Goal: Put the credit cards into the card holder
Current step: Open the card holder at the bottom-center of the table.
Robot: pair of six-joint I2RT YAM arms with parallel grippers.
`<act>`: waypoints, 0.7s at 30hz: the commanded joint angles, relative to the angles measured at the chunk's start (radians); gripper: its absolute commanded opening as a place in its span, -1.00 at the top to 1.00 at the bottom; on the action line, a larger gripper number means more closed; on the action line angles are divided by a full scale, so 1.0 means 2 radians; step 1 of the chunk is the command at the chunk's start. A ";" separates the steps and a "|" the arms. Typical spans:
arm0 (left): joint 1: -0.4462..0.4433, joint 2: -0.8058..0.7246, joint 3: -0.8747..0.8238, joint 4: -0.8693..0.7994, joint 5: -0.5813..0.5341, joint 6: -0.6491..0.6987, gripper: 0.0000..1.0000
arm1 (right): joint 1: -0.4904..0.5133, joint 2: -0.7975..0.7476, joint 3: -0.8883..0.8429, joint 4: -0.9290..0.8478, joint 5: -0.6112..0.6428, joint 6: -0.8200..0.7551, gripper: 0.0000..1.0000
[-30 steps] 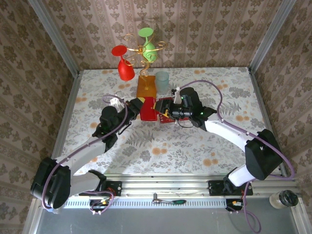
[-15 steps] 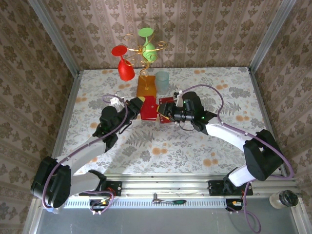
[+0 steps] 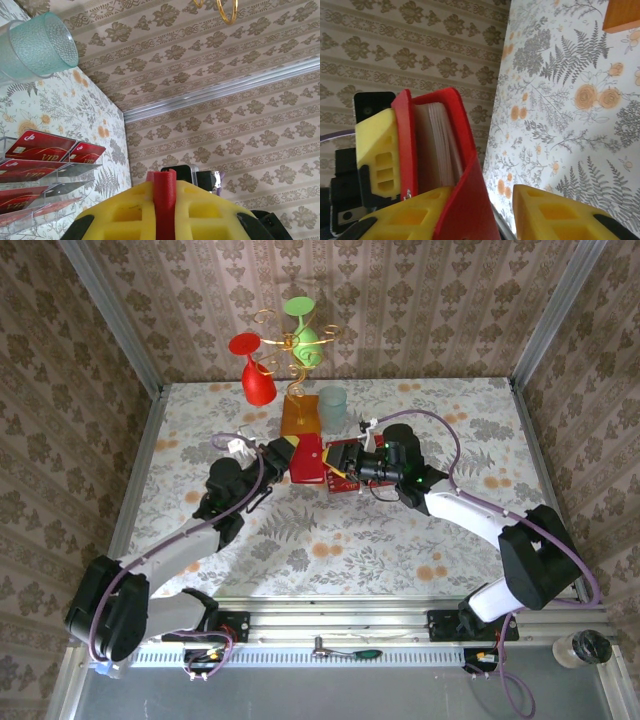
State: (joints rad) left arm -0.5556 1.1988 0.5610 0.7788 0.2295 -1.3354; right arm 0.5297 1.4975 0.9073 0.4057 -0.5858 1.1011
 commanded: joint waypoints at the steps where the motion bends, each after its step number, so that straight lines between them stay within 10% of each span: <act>1: -0.006 0.007 0.014 0.042 0.003 -0.014 1.00 | 0.001 0.009 -0.006 0.059 -0.045 0.020 0.30; 15: -0.008 0.017 0.019 0.051 0.003 -0.015 1.00 | -0.008 0.020 -0.020 0.120 -0.083 0.053 0.99; 21: -0.009 0.022 0.019 0.056 0.005 -0.017 1.00 | -0.010 0.023 -0.023 0.127 -0.083 0.057 0.69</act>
State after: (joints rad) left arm -0.5617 1.2312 0.5644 0.8410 0.2279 -1.3590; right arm 0.4995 1.5330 0.8665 0.5945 -0.6876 1.2072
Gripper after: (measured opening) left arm 0.107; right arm 0.128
